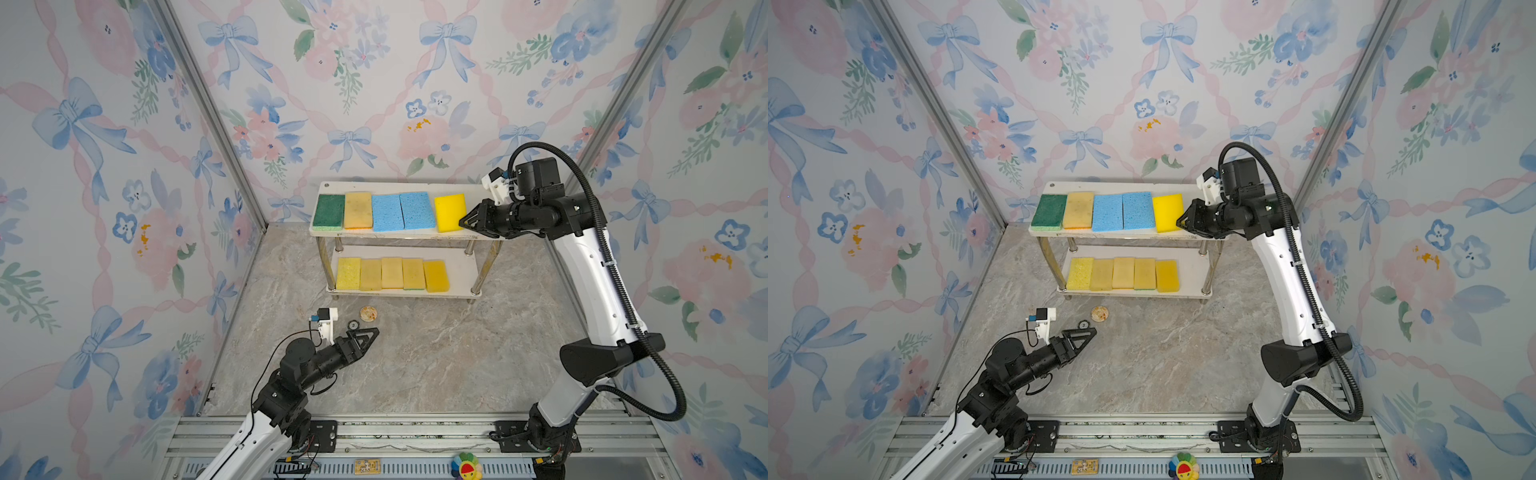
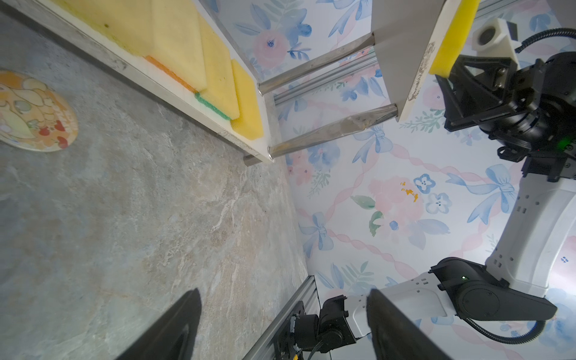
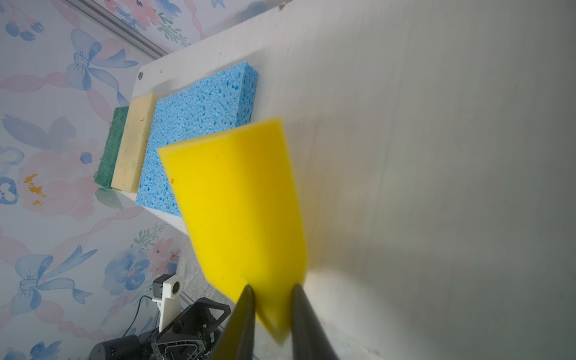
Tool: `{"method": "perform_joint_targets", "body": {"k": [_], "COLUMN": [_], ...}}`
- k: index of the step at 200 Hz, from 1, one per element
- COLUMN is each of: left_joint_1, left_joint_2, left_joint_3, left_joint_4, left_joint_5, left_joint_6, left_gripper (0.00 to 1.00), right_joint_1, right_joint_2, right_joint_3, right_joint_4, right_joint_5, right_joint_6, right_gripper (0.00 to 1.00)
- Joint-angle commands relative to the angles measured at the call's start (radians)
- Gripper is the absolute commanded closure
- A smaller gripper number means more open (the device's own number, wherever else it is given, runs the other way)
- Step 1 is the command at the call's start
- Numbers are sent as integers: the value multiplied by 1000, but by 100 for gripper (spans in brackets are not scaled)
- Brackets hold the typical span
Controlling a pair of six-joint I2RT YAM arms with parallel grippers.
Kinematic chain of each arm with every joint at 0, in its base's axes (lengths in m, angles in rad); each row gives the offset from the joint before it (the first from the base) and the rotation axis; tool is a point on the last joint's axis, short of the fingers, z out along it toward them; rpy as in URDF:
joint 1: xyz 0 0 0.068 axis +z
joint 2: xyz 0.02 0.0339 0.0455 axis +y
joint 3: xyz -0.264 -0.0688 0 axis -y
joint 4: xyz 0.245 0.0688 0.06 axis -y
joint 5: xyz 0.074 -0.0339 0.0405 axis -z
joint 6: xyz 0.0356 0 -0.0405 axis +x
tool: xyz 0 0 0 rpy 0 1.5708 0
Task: Place and organize the cleaning sponges onto the shelf
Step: 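Lower the bright yellow sponge onto the top shelf beside the blue sponges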
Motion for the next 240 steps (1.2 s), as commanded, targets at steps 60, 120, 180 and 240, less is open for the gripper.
{"method": "perform_joint_targets", "body": {"k": [60,120,180,240], "left_joint_1": [12,17,22,23], "left_joint_2": [-14,-13,-7,4], "left_joint_3": [-14,-14,-9,0], "left_joint_4": [3,3,4,3], "left_joint_5": [25,30,35,37], "left_joint_6": [20,20,21,22], "left_gripper": [15,15,15,15], "right_joint_1": [-13,-37,-34,140], "right_joint_2": [-23,-66,-191,-315], "right_joint_3": [-55,-119,-189,-346], "right_joint_4": [50,106,214,383], "right_joint_5": [-14,-3,-5,-51], "right_joint_6": [17,46,98,179], "right_gripper": [65,48,41,40]}}
